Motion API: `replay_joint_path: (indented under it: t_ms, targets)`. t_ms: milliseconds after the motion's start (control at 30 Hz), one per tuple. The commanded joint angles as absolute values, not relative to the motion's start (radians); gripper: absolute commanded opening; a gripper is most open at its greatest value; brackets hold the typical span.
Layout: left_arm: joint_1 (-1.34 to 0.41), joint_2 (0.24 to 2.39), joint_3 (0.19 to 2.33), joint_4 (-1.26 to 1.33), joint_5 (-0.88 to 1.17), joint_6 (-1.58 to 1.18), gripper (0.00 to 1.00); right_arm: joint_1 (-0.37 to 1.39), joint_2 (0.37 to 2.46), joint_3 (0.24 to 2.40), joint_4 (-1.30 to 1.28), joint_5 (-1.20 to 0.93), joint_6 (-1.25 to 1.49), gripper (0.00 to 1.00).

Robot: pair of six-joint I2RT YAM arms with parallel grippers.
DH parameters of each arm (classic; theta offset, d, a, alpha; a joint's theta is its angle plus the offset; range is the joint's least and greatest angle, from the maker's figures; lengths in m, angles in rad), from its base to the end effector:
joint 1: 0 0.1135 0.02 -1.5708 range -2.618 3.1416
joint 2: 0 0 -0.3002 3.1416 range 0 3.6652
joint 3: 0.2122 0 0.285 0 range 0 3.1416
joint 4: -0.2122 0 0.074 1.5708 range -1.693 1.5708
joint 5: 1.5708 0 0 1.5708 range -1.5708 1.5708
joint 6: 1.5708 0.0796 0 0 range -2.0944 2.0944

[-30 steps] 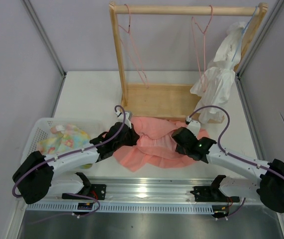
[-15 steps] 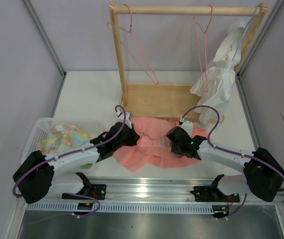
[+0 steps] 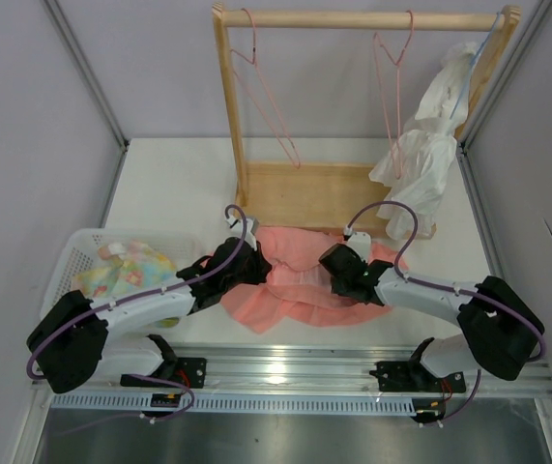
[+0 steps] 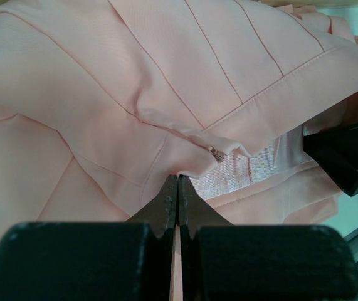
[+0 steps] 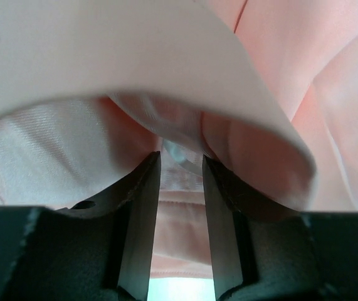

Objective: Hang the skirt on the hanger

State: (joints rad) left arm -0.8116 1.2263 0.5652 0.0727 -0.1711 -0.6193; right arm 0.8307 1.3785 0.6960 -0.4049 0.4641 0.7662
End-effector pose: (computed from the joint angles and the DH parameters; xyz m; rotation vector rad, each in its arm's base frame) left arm 0.2178 -0.2099 0.1878 0.1117 2.2177 -0.6348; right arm 0.2179 0.1858 0.1505 0.0645 2.4839 0.0290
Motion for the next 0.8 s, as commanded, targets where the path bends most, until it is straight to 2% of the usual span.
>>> replay_joint_path:
  t_ms: [0, 33, 167, 267, 667, 767]
  targets:
    - [-0.821, 1.235, 0.606, 0.107, -0.161, -0.603, 0.01, 0.822, 1.402, 0.733, -0.351, 0.497, 0.738, 0.39]
    - [-0.821, 1.236, 0.606, 0.107, -0.161, -0.603, 0.01, 0.822, 1.408, 0.733, -0.351, 0.500, 0.739, 0.39]
    - [-0.819, 1.243, 0.604, 0.110, -0.163, -0.604, 0.01, 0.821, 1.411, 0.741, -0.374, 0.529, 0.744, 0.20]
    - [-0.819, 1.250, 0.606, 0.112, -0.161, -0.604, 0.01, 0.825, 1.381, 0.753, -0.405, 0.538, 0.746, 0.13]
    - [-0.821, 1.296, 0.615, 0.144, -0.160, -0.614, 0.00, 0.847, 1.155, 0.776, -0.554, 0.540, 0.770, 0.05]
    - [-0.825, 1.305, 0.614, 0.150, -0.160, -0.614, 0.00, 0.844, 1.138, 0.766, -0.549, 0.526, 0.746, 0.09]
